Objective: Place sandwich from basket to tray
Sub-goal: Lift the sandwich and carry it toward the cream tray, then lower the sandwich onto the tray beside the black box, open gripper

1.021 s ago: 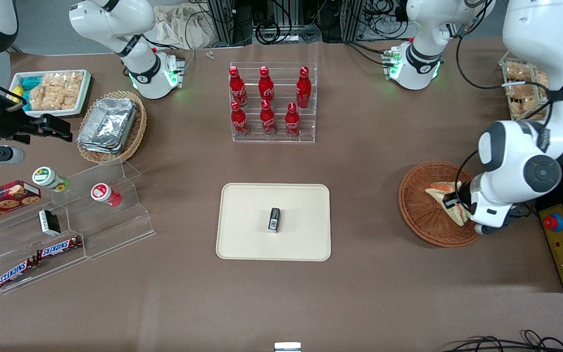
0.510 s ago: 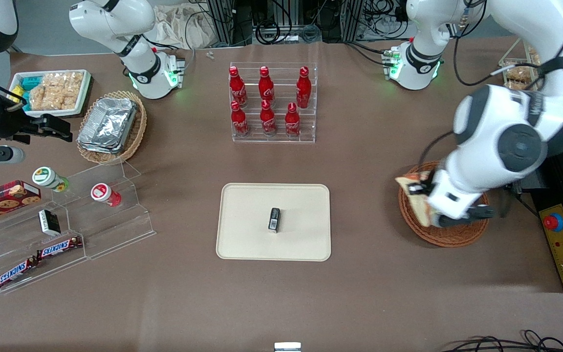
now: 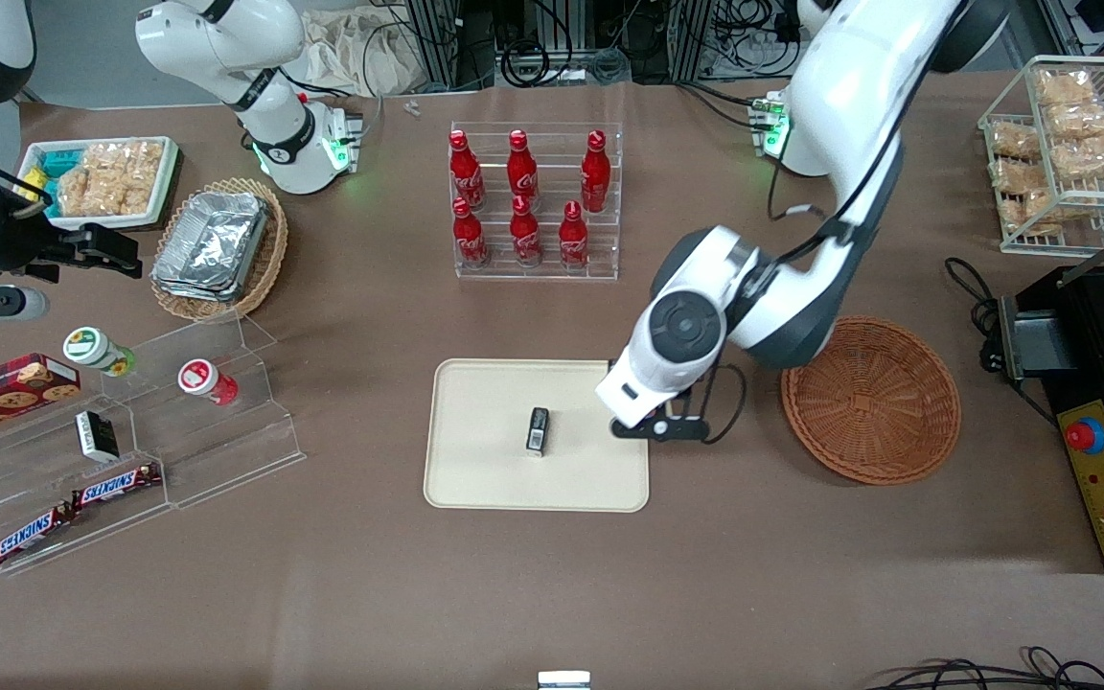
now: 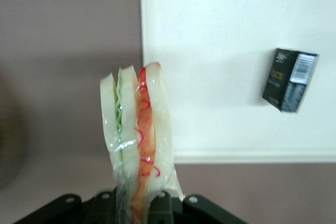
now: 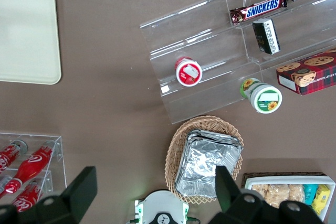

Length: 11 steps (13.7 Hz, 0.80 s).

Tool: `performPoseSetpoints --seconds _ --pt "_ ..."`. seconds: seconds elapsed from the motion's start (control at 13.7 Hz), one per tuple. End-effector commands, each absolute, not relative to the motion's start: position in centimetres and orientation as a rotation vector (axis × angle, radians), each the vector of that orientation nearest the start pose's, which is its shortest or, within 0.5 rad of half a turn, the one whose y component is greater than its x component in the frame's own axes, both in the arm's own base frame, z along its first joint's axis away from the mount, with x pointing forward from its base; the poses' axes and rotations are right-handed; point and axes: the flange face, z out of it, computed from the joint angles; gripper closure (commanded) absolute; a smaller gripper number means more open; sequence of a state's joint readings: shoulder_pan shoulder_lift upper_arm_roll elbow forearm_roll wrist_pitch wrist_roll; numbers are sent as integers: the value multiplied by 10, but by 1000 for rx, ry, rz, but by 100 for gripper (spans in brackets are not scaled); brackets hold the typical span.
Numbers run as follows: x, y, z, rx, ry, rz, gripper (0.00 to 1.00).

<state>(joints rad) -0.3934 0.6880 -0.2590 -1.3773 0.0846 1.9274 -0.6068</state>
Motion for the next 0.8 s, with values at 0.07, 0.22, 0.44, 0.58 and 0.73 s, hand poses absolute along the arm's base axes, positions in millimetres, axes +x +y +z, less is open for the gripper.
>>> performPoseSetpoints --seconds 0.07,0.22,0.44,0.58,0.73 --pt "618 -398 262 -3147 36 149 100" --pt "621 -401 246 -3160 55 116 100" --pt "625 -403 241 -3182 122 76 100" --pt "627 -405 232 -3198 149 50 100" --pt "626 -404 224 -3194 172 63 100"
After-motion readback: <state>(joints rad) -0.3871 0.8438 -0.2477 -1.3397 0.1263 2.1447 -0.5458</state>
